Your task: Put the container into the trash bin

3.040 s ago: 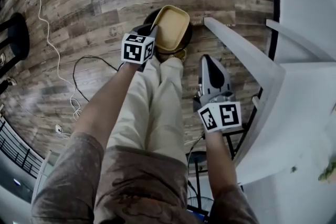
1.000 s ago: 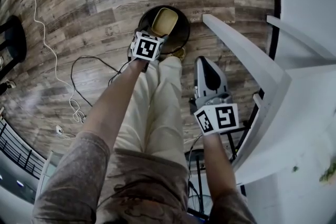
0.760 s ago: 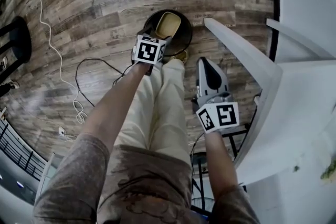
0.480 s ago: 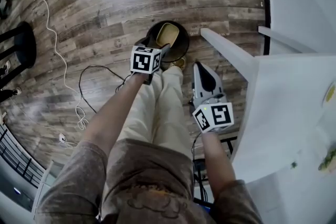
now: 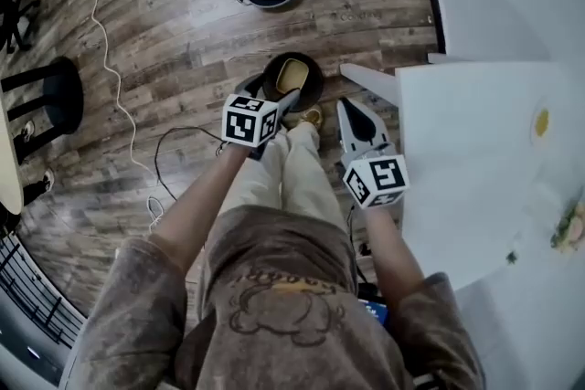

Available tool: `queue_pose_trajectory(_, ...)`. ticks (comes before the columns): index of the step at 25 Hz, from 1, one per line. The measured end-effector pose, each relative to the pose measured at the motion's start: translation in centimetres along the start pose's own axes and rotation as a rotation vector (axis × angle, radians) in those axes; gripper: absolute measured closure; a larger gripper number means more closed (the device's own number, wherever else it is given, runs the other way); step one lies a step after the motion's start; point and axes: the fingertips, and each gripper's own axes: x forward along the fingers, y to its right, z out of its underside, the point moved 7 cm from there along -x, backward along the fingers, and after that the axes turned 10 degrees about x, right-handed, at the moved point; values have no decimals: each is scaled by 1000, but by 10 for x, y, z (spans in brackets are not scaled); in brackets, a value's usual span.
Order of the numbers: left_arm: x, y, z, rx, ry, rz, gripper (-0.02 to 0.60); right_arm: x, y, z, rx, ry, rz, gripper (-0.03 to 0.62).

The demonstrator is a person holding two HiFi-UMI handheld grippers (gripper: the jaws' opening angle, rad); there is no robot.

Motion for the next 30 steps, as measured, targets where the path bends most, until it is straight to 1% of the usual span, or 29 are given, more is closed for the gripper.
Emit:
queue_pose_trajectory(5, -69, 30, -47, 88, 58, 9, 225, -27, -29, -44, -54, 31, -39, 592)
queue_pose_trajectory(8, -105, 49, -73, 113, 102, 24, 225, -45, -39, -74, -66, 56, -48, 592)
queue_pose_trajectory(11, -146, 69, -98, 134, 163, 36, 225, -62, -49, -102, -76, 82, -65, 592)
queue_pose_trajectory(16, -198, 99, -134, 199, 267, 54, 225, -88, -64, -140, -124, 116, -90, 592)
queue_pose_trajectory(20, -230, 115, -150, 241, 329, 78, 225, -104, -84, -155, -163, 140, -111, 592)
queue_pose_trajectory(24, -254, 136, -158, 308, 366, 143, 225, -122, -97, -166, -189, 159, -127, 592)
queue_pose_trajectory(26, -265, 144, -165, 342, 402, 161, 225, -130, -101, -174, -211, 175, -142, 592)
queue_pose_trajectory(28, -276, 150, -170, 369, 441, 167, 225, -137, -105, -179, -244, 186, -158, 592)
queue_pose_trajectory(30, -286, 154, -171, 419, 469, 143, 225, -145, -108, -183, -267, 194, -163, 592)
